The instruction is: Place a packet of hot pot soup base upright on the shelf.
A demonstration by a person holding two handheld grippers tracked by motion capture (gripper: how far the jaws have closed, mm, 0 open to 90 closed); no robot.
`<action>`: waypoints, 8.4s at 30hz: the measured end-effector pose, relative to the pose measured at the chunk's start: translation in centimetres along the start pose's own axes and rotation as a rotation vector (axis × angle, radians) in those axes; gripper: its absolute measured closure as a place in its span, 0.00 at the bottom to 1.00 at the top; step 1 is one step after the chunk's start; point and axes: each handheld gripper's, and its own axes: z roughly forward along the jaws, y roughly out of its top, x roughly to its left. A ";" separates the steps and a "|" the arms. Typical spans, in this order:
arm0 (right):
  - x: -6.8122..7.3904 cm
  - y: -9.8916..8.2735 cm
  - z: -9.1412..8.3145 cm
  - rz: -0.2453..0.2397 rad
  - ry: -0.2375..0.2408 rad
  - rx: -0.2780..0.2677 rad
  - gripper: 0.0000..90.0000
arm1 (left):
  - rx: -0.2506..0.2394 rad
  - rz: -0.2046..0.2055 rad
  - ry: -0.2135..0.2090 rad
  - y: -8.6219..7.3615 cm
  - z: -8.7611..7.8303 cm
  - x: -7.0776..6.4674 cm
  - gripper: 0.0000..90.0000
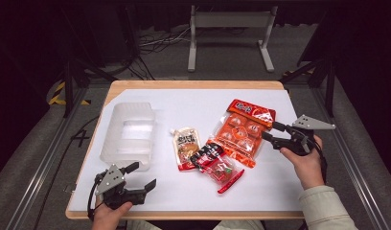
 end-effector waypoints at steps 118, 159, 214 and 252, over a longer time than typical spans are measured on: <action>-11.7 -1.0 10.4 0.231 -0.169 0.212 1.00 | 0.038 -0.057 -0.004 -0.8 -1.4 0.5 0.17; -3.3 10.1 0.6 0.013 0.089 -0.115 1.00 | -0.007 -0.088 -0.176 1.7 0.2 0.8 0.22; 7.5 16.4 -3.6 -0.207 0.390 -0.256 1.00 | -0.025 -0.027 -0.236 5.7 3.0 0.5 0.07; 13.3 15.1 -1.6 -0.261 0.615 -0.319 1.00 | -0.161 -0.002 -0.313 9.6 6.3 0.3 0.05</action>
